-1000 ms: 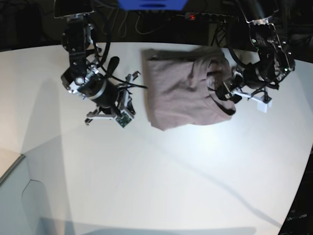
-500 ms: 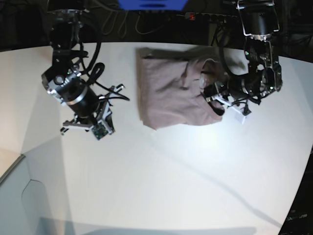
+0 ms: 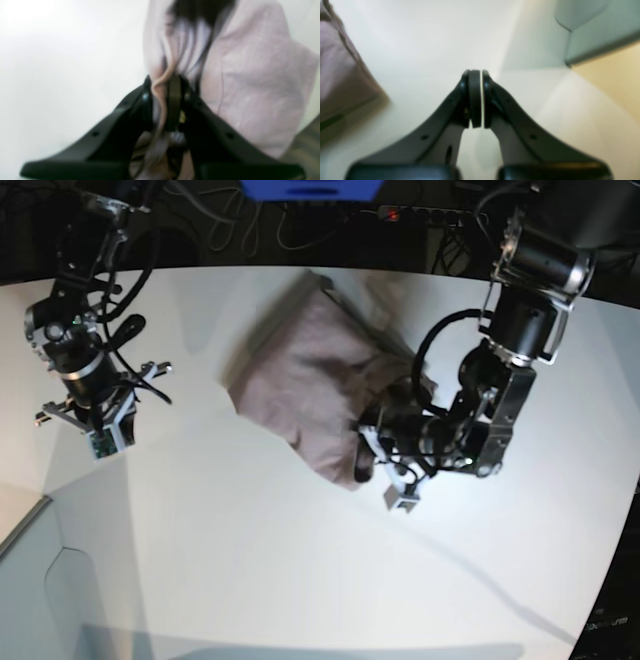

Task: Layout the t-shirt on the table in an organized manner, then fold the t-shirt properly

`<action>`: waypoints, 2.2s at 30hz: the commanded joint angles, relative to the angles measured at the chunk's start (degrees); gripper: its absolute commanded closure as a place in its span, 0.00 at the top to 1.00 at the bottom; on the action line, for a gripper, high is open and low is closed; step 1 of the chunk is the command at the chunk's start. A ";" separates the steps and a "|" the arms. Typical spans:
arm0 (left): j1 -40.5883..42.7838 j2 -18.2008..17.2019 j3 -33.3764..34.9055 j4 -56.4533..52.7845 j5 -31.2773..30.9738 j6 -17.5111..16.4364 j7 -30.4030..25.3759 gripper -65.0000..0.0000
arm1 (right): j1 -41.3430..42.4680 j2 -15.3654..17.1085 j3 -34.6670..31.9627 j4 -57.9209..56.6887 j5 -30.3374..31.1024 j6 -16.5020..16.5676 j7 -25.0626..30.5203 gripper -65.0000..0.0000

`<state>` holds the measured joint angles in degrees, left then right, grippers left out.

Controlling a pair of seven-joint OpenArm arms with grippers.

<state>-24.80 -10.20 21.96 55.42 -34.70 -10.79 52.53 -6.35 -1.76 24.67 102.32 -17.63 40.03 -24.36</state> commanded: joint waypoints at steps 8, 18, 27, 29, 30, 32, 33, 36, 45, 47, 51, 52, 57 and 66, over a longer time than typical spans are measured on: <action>-15.60 7.43 28.73 -14.06 -0.60 -0.33 -16.01 0.00 | 0.59 0.22 10.10 1.11 0.53 -0.03 1.37 0.00; -22.90 19.20 51.76 -28.82 -0.60 -0.42 -26.82 0.00 | -1.78 0.13 15.03 1.11 0.53 -0.03 1.46 0.00; -23.34 19.20 52.99 -29.62 -0.60 -0.33 -27.35 0.00 | -2.93 0.13 15.03 1.11 0.53 -0.03 1.46 0.00; -23.69 19.20 52.99 -29.35 -0.60 -0.33 -27.35 0.07 | -2.93 0.13 15.03 1.11 0.53 -0.03 1.46 0.00; -23.95 19.20 52.99 -29.35 -0.60 -0.16 -27.35 0.15 | -2.93 0.13 15.03 1.11 0.53 -0.03 1.46 0.00; -24.13 19.20 52.90 -29.26 -0.60 0.11 -27.17 0.32 | -2.93 0.05 15.03 1.11 0.53 -0.03 1.46 0.00; -24.21 19.20 52.90 -29.18 -0.60 0.11 -27.08 0.40 | -2.93 0.05 15.03 1.11 0.53 -0.03 1.46 0.00; -26.06 19.20 52.81 -29.09 -1.04 0.02 -27.26 0.56 | -3.01 -0.22 15.03 1.11 0.53 -0.03 1.46 0.00; -29.05 18.50 40.51 -20.30 -0.60 -0.33 -20.14 0.56 | -3.01 -1.89 15.11 1.72 0.44 -0.03 1.46 0.00; -28.87 15.95 37.43 -15.99 -0.60 -0.33 -17.15 0.56 | -3.72 -1.89 15.11 2.60 0.44 -0.03 1.46 0.00; -24.30 6.81 26.70 -3.68 -1.13 0.11 -9.24 0.56 | -6.18 -1.98 15.11 4.09 0.44 -0.03 1.37 0.00; -22.54 4.88 22.92 -0.34 -1.13 0.11 -7.57 0.56 | -6.97 -1.98 15.11 4.09 0.44 -0.03 1.37 0.00; -7.86 -4.97 3.67 17.86 -0.69 0.11 0.35 0.45 | -11.80 -4.97 15.73 5.15 0.44 -0.03 1.37 0.00; 25.90 -13.06 -26.66 37.20 -1.04 -0.16 2.72 0.02 | -21.91 -7.24 15.73 5.33 0.53 -0.03 1.37 0.00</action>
<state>2.17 -22.70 -4.71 91.59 -34.87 -10.57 55.99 -27.79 -9.30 40.18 106.56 -17.65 40.03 -23.88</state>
